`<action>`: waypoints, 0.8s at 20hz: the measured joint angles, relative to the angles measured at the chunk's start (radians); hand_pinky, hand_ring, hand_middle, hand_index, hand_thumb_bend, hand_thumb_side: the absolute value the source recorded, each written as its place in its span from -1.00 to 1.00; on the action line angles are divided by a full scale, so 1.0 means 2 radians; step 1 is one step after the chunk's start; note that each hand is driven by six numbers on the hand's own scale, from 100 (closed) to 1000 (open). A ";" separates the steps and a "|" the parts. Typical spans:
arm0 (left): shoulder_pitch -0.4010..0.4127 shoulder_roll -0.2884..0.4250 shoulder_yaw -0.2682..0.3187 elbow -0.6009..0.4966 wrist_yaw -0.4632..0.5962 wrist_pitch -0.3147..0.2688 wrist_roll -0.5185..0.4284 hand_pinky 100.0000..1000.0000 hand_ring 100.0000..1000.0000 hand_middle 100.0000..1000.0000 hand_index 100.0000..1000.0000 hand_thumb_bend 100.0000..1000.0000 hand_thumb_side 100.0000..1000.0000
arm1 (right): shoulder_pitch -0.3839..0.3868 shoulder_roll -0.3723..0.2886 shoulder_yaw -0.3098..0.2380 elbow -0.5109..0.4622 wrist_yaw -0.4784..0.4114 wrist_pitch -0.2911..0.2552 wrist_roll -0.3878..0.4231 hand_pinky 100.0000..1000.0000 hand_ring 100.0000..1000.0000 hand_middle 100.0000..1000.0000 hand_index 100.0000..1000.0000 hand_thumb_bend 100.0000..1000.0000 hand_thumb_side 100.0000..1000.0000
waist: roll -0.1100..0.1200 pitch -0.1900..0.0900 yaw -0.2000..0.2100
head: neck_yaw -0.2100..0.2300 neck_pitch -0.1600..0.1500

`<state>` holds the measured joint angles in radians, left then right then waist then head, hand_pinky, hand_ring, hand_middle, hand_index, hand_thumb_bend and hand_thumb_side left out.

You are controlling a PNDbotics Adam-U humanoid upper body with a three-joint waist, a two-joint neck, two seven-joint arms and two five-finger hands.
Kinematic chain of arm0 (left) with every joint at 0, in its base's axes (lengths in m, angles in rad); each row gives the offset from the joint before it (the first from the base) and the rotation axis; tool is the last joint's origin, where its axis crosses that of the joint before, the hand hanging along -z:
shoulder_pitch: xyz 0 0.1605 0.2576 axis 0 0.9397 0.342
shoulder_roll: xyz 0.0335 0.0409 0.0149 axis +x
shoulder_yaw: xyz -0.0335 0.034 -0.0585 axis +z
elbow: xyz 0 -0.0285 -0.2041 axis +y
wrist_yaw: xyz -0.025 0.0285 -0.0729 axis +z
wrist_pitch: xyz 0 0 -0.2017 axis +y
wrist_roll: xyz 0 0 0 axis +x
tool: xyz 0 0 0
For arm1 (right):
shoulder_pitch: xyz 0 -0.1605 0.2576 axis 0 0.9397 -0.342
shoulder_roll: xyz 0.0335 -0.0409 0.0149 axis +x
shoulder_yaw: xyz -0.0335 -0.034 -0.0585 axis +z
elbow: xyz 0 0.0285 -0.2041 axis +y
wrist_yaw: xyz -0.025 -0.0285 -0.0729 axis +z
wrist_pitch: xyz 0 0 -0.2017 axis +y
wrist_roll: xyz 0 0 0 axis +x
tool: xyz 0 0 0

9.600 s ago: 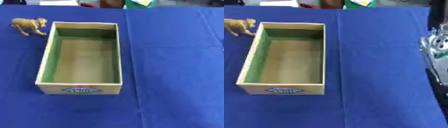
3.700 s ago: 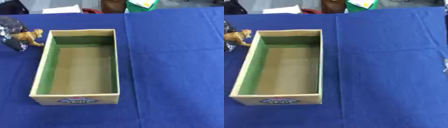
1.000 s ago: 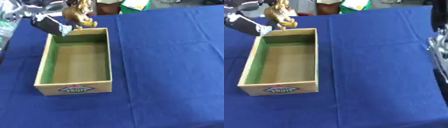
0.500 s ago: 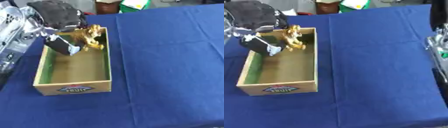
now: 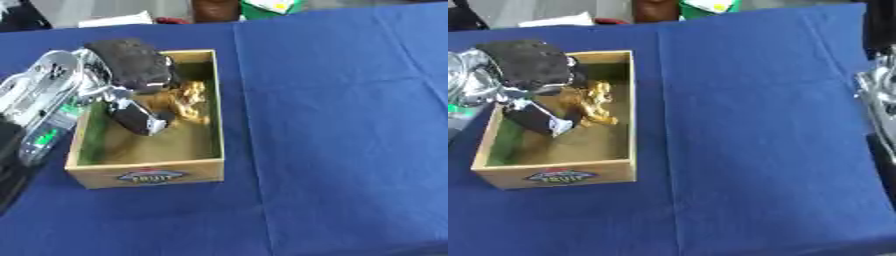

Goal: Pick up objects on the table and place them in the box.

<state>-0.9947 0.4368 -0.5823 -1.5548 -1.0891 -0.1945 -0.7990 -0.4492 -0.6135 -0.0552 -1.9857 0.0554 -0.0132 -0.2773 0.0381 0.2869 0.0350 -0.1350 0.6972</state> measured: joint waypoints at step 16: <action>-0.006 -0.008 0.008 0.024 -0.051 -0.017 -0.040 0.33 0.72 0.68 0.87 -0.17 0.36 | 0.001 0.001 0.000 0.000 0.000 0.000 0.000 0.70 0.54 0.78 0.85 -1.00 1.00 | -0.001 0.004 0.000 | 0.007 -0.001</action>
<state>-1.0062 0.4216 -0.5666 -1.5066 -1.1915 -0.2276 -0.8792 -0.4481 -0.6124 -0.0552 -1.9857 0.0555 -0.0123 -0.2774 0.0362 0.2951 0.0354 -0.1204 0.6961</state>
